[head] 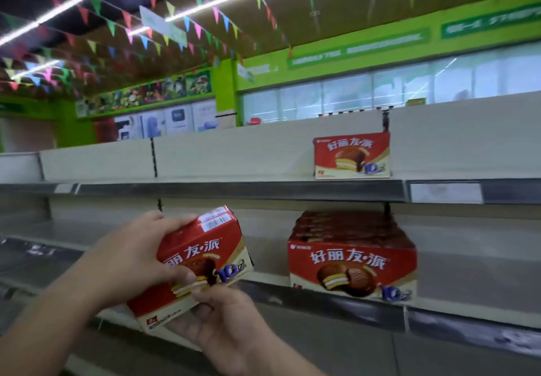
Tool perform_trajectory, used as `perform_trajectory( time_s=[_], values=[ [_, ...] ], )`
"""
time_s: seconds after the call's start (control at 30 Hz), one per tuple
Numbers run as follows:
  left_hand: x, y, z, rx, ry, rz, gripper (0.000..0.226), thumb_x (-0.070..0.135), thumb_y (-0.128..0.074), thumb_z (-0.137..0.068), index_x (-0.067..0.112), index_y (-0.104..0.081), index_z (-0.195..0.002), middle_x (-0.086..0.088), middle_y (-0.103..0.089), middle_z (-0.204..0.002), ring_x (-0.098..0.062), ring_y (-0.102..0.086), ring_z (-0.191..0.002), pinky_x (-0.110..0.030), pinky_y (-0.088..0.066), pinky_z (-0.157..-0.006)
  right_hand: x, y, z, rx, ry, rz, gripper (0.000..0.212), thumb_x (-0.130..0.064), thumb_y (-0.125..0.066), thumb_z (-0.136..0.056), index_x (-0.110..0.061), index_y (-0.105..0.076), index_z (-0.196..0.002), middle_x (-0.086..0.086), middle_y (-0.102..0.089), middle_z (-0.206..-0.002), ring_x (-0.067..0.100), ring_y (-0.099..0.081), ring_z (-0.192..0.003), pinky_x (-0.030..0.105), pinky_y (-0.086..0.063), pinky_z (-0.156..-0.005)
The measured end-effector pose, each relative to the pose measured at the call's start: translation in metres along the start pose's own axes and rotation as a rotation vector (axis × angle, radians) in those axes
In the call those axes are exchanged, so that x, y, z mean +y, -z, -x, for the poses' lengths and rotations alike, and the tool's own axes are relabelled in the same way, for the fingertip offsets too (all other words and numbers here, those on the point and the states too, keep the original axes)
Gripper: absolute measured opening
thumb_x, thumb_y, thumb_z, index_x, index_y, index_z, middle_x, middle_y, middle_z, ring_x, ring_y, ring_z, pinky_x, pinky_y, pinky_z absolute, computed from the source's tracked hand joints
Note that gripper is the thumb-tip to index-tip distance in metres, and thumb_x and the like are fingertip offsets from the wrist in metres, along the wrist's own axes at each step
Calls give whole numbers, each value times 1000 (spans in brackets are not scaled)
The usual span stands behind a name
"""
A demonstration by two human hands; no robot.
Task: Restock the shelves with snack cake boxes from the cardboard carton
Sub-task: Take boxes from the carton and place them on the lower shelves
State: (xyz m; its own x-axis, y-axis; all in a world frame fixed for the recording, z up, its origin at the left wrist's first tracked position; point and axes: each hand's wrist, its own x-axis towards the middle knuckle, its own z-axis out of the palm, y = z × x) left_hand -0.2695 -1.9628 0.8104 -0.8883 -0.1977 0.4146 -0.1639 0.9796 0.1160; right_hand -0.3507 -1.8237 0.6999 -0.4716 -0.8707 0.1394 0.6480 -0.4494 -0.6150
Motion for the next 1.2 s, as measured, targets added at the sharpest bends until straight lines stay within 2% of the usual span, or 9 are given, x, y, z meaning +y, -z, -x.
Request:
perform_trajectory(
  time_s=[0.07,0.23,0.3,0.4,0.6,0.77,0.83,1.0,1.2],
  values=[
    [17,15,-17,25,-56,-19,98,67,-82,-64,53,-36,-149,25,-47,-112,1,-52,-102,-29,-51,-88,-23,-7,7,-11,68,42,44,12,-45,-93,-1,-56,-133,23,-73,-115,34,-75,-97,52,-62,-79],
    [70,53,-51,120,-203,-68,94,64,-83,-66,49,-40,-149,20,-51,-109,-5,-54,-100,-33,-51,-87,-79,-17,22,-6,199,131,40,7,-48,-94,-1,-56,-132,19,-73,-115,30,-73,-105,46,-62,-77],
    [91,65,-62,148,-245,-83,93,61,-84,-68,47,-41,-149,16,-52,-110,-7,-53,-100,-31,-47,-84,-101,-21,29,-8,249,154,39,6,-48,-94,-4,-57,-130,16,-74,-112,28,-74,-102,47,-62,-80],
    [120,79,-77,160,-291,-93,93,60,-84,-67,47,-41,-149,9,-52,-116,-10,-48,-103,-31,-40,-83,-129,-24,39,-1,305,181,45,5,-53,-89,-8,-59,-132,14,-72,-119,29,-69,-113,53,-58,-91],
    [164,96,-107,129,-356,-48,93,57,-86,-67,43,-44,-149,5,-52,-119,-17,-51,-105,-32,-41,-84,-174,-33,70,64,372,205,45,6,-50,-95,-5,-53,-138,22,-66,-132,36,-64,-123,56,-53,-98],
    [192,98,-126,128,-402,-19,91,53,-88,-69,42,-45,-149,6,-53,-119,-15,-51,-103,-30,-38,-83,-198,-34,92,91,396,225,34,5,-49,-96,1,-55,-129,21,-75,-104,39,-67,-112,54,-52,-101],
    [201,96,-133,121,-419,-3,91,51,-88,-69,42,-45,-149,4,-56,-125,-16,-52,-104,-29,-38,-84,-208,-31,97,132,412,229,31,5,-50,-95,1,-57,-124,20,-76,-101,39,-67,-113,55,-51,-103],
    [217,89,-155,80,-439,70,90,50,-90,-68,46,-46,-147,5,-59,-129,-18,-59,-107,-30,-46,-84,-231,-27,110,236,476,206,29,4,-51,-95,-4,-54,-123,23,-67,-120,39,-66,-116,55,-56,-93],
    [232,77,-179,72,-460,153,89,47,-90,-69,43,-47,-147,5,-56,-124,-18,-57,-108,-28,-43,-84,-265,-18,121,408,587,359,40,-2,-58,-95,-7,-52,-134,18,-67,-117,36,-69,-109,48,-61,-86]
  ],
)
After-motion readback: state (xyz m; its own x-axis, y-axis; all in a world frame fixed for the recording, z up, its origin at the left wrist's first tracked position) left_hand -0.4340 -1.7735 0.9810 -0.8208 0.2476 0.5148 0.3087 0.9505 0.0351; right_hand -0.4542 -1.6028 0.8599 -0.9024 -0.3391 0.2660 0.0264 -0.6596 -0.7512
